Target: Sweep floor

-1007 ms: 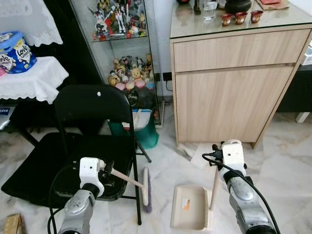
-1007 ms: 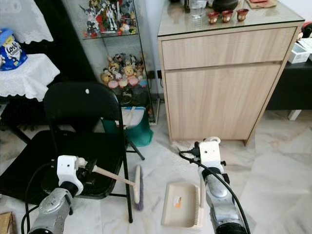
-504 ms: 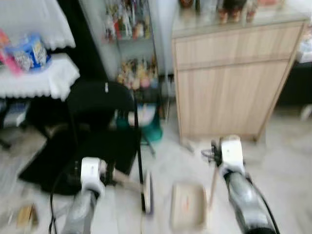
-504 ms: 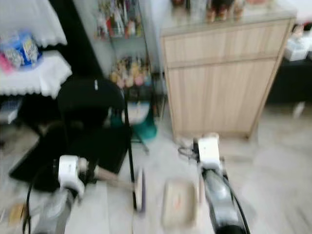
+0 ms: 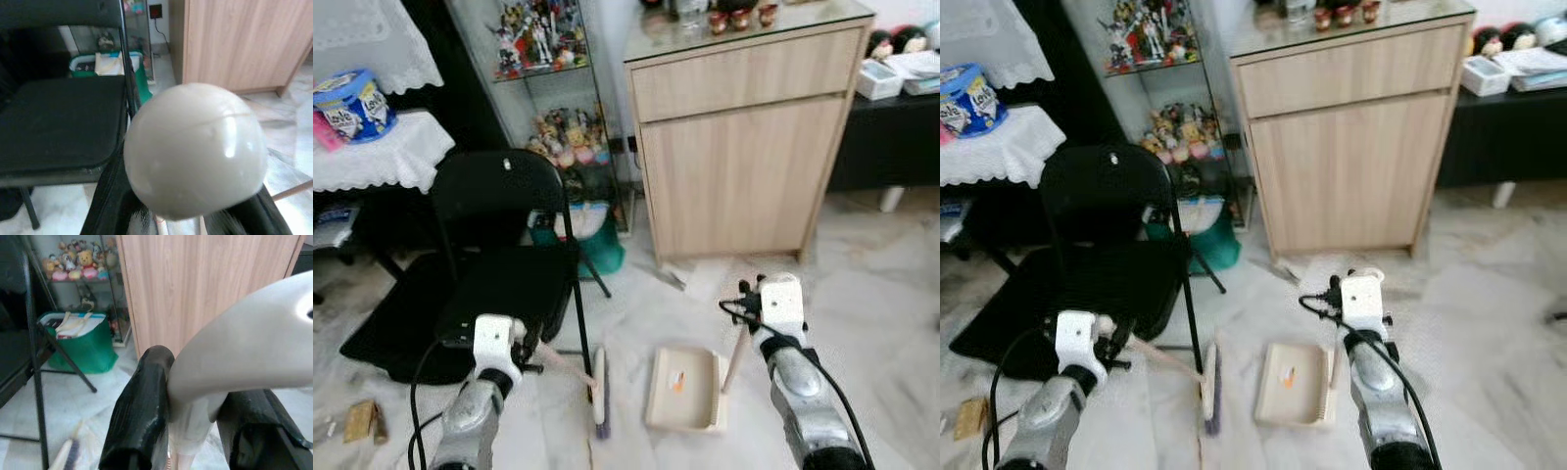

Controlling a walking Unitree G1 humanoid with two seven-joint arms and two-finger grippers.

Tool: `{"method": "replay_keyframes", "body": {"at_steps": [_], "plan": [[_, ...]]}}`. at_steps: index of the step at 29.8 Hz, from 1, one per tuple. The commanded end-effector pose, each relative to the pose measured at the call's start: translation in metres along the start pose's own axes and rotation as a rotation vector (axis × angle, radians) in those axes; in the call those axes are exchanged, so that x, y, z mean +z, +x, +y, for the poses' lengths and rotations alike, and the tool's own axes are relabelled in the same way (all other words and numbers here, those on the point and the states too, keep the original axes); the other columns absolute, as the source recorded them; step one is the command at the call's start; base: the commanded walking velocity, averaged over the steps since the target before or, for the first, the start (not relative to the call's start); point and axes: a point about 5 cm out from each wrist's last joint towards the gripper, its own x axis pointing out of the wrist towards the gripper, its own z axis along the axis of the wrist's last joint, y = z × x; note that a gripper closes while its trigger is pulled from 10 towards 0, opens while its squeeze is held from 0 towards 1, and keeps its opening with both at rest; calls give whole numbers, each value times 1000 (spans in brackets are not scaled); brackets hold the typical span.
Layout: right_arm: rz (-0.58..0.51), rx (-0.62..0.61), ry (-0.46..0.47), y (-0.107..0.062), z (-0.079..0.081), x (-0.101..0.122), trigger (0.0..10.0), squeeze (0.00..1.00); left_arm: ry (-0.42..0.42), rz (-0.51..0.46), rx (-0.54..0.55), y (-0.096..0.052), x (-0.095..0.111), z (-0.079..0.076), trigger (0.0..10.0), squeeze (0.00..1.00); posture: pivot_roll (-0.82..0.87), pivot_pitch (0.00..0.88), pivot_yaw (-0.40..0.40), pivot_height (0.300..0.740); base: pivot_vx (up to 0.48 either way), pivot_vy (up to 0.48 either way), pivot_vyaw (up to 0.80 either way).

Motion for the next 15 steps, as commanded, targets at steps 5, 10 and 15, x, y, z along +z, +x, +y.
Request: {"method": "replay_keyframes", "body": {"at_steps": [5, 10, 15], "plan": [[9, 28, 11, -1, 10, -2, 10000, 0, 20, -13, 27, -3, 5, 12, 10000, 0, -229, 0, 196, 740, -290, 0, 0], [8, 32, 16, -1, 12, -2, 10000, 0, 21, -14, 29, -1, 6, 13, 10000, 0, -228, 0, 193, 740, -289, 0, 0], [6, 42, 20, 0, 14, -1, 10000, 0, 11, -26, 44, 0, 7, 11, 10000, 0, -226, 0, 180, 740, -286, 0, 0]]}}
